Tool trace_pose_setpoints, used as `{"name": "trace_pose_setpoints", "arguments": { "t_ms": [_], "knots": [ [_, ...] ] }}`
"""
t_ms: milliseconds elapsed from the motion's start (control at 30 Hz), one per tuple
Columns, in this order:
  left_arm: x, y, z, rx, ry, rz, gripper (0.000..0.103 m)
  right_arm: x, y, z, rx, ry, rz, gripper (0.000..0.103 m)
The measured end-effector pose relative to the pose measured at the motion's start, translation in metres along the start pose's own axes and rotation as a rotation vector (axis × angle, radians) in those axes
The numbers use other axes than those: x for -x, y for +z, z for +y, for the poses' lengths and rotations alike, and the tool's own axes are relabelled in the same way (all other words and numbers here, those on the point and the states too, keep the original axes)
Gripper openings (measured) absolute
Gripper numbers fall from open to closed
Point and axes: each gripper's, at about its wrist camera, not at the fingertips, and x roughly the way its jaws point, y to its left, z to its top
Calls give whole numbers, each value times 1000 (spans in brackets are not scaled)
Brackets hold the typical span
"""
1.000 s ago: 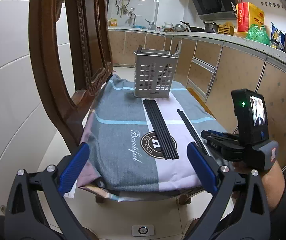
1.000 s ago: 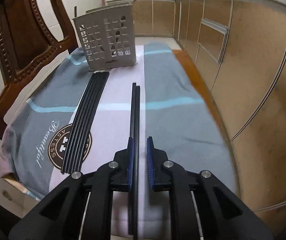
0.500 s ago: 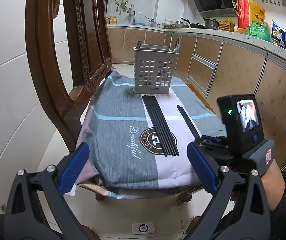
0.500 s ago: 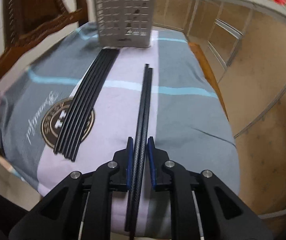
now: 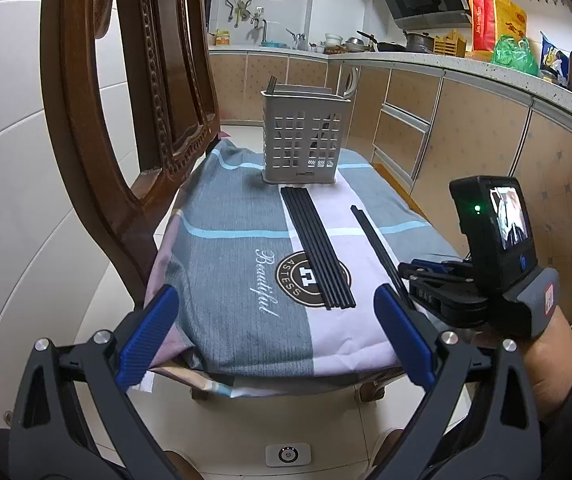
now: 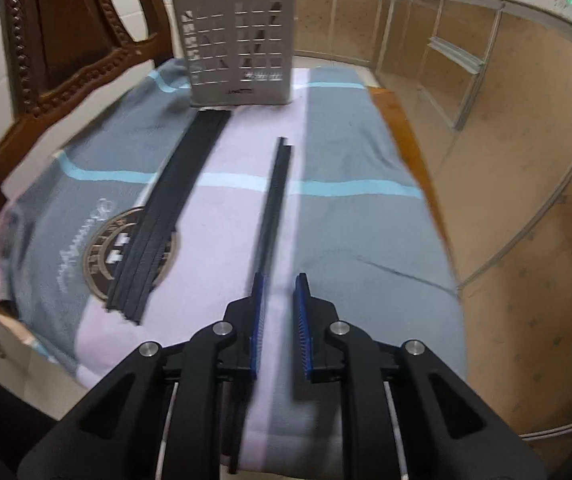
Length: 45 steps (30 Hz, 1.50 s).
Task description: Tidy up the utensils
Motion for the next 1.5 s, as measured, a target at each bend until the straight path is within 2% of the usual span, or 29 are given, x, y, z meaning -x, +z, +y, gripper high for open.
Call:
{"name": "trace_pose_setpoints", "arguments": {
  "t_ms": [67, 133, 233, 367, 733, 800, 867, 1067, 1333, 1367, 1433, 1500],
  "knots": [
    [0, 0, 0, 0, 1, 1, 97, -7, -1, -2, -13, 15, 33, 15],
    [-1, 0, 0, 0, 2, 3, 97, -5, -1, 0, -8, 24, 23, 15],
    [-1, 0, 0, 2, 0, 4, 97, 8, 3, -1, -25, 3, -55, 15],
    [-2, 0, -1, -4, -3, 9, 97, 3, 6, -3, -29, 65, -12, 15],
    [-2, -1, -1, -6, -5, 12, 97, -8, 12, 15, 45, -3, 18, 15],
    [-2, -1, -1, -5, -4, 13, 97, -15, 10, 21, 63, 4, 59, 15],
    [-3, -1, 0, -6, -5, 14, 97, -14, 8, 25, 84, -28, 34, 15],
    [-4, -1, 0, -7, -7, 19, 97, -14, 5, 8, -5, -10, 13, 15],
    [-6, -2, -3, -10, -4, 26, 97, -14, 3, -7, -39, -8, 3, 15],
    [-7, -1, -4, -9, -9, 34, 97, -13, 3, -8, -52, 10, 7, 16],
    [-10, 2, -5, 7, -39, 59, 97, -5, 4, -13, -81, 61, 2, 26],
    [-15, 10, -5, 37, -88, 92, 97, 6, 8, -15, -59, 60, -30, 26]
  ]
}}
